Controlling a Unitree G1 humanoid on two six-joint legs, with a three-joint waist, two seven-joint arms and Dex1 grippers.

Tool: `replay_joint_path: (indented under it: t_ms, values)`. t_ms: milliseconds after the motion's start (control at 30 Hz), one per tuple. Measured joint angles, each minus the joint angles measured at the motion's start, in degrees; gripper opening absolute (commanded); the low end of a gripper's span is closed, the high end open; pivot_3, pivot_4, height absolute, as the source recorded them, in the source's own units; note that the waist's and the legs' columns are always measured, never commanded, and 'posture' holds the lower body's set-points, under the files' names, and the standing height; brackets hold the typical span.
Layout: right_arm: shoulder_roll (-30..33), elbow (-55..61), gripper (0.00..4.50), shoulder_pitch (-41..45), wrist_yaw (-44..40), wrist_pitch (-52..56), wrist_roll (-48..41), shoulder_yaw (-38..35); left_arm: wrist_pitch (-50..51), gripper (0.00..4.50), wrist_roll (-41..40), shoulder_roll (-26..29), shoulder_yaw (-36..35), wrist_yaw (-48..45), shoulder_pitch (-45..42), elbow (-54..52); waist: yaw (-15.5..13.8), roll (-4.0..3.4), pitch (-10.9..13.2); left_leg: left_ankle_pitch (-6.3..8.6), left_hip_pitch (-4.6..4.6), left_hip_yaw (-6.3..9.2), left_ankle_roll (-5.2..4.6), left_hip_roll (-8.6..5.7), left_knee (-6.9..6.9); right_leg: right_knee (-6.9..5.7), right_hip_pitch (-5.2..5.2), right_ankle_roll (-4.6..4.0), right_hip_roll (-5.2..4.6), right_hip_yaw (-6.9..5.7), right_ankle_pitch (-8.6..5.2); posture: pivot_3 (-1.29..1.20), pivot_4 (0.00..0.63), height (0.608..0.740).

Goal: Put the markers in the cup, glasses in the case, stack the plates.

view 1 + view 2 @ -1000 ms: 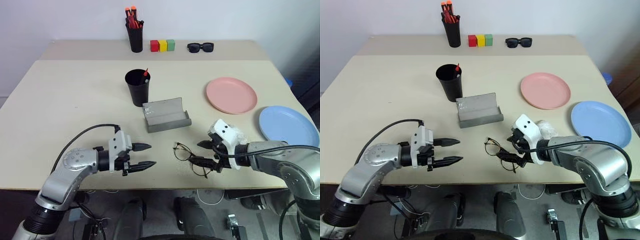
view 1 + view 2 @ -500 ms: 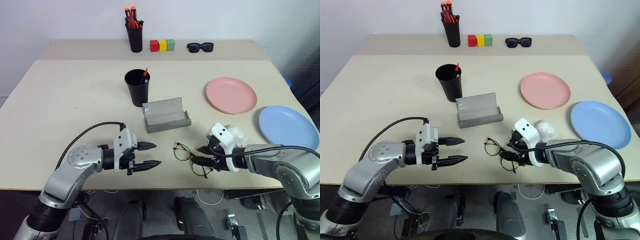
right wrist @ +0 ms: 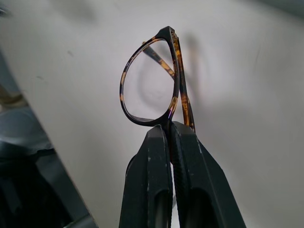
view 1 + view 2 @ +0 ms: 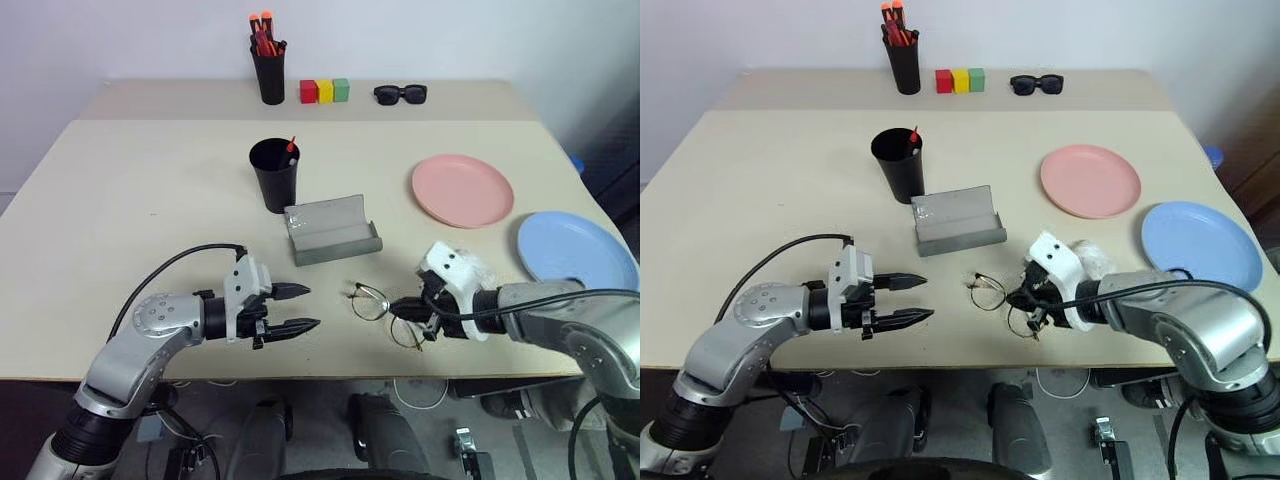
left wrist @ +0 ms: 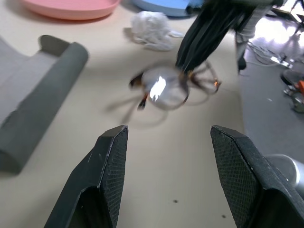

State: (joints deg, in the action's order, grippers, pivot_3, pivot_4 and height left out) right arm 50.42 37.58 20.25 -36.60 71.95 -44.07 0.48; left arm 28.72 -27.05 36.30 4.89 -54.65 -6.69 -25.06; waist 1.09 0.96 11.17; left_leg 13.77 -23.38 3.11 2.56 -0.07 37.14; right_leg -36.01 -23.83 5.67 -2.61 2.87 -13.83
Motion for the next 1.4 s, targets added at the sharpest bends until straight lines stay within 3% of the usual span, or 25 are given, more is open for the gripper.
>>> replay_joint_path:
  t_ms: [100,233,433,667,833,933,1133,1400]
  values:
    - [1.9,0.3,0.05,6.3,-2.3,-5.5,2.2,0.2,-0.5,2.83,0.3,1.0,-2.2,0.4,1.4,2.0,0.0,0.00,0.0,0.00,0.00,0.00,0.00,0.03,-0.05,0.00,-0.05,0.03,0.04,-0.01,-0.08,0.00,0.150,0.740]
    - [1.6,-5.8,0.05,14.6,-4.1,-15.2,11.2,7.6,-0.8,2.83,0.4,1.0,-4.7,1.8,2.6,4.7,0.0,0.02,0.0,0.00,-0.05,-0.05,0.01,0.02,-0.04,0.00,-0.12,-0.10,-0.03,0.00,0.00,0.00,0.150,0.740]
    - [-9.1,-27.3,0.05,28.1,-9.4,-37.0,28.5,22.4,-1.9,2.83,0.4,1.2,-7.8,2.7,2.9,7.0,0.2,0.02,0.0,0.00,-0.07,-0.12,0.01,0.00,-0.12,-0.05,-0.21,-0.10,0.00,0.05,0.03,0.00,0.150,0.740]
    - [-16.4,-52.6,0.05,31.8,-16.2,-60.0,41.2,28.7,-2.0,2.83,-0.1,-0.3,-8.3,4.5,4.4,5.1,-0.3,0.05,0.1,0.00,-0.13,-0.11,0.01,-0.06,-0.09,-0.08,-0.22,-0.06,-0.11,0.04,0.06,0.00,0.150,0.740]
    - [-17.2,-59.8,0.05,31.8,-20.0,-68.6,44.8,28.5,-1.7,2.83,-1.2,-0.4,-8.6,5.2,5.0,3.2,0.0,0.06,0.0,0.00,-0.08,-0.07,0.01,-0.04,-0.10,-0.16,-0.22,-0.05,-0.04,0.03,0.08,0.00,0.150,0.740]
    - [-17.1,-60.0,0.97,31.3,-23.8,-69.7,44.9,27.8,-1.6,2.83,-1.2,-0.4,-8.6,5.2,5.0,2.9,0.0,0.05,0.0,0.00,-0.07,-0.06,0.01,-0.04,-0.10,-0.18,-0.22,0.03,-0.03,0.03,0.12,0.00,0.150,0.740]
    - [-17.9,-59.5,3.88,30.7,-23.6,-69.3,45.5,24.5,-1.3,2.83,-1.2,-0.4,-8.5,5.2,2.6,3.8,0.0,0.05,0.0,0.00,-0.07,-0.06,0.02,-0.05,-0.09,-0.18,-0.22,0.00,-0.03,0.03,0.11,0.00,0.150,0.740]
    - [-17.8,-48.5,3.88,26.9,-19.5,-62.0,45.5,18.5,4.6,2.83,-3.4,-4.2,-8.3,9.9,-3.9,5.0,-0.3,0.05,0.0,0.00,-0.07,-0.01,0.02,-0.08,-0.09,-0.20,-0.20,0.14,-0.05,0.02,0.19,0.00,0.150,0.740]
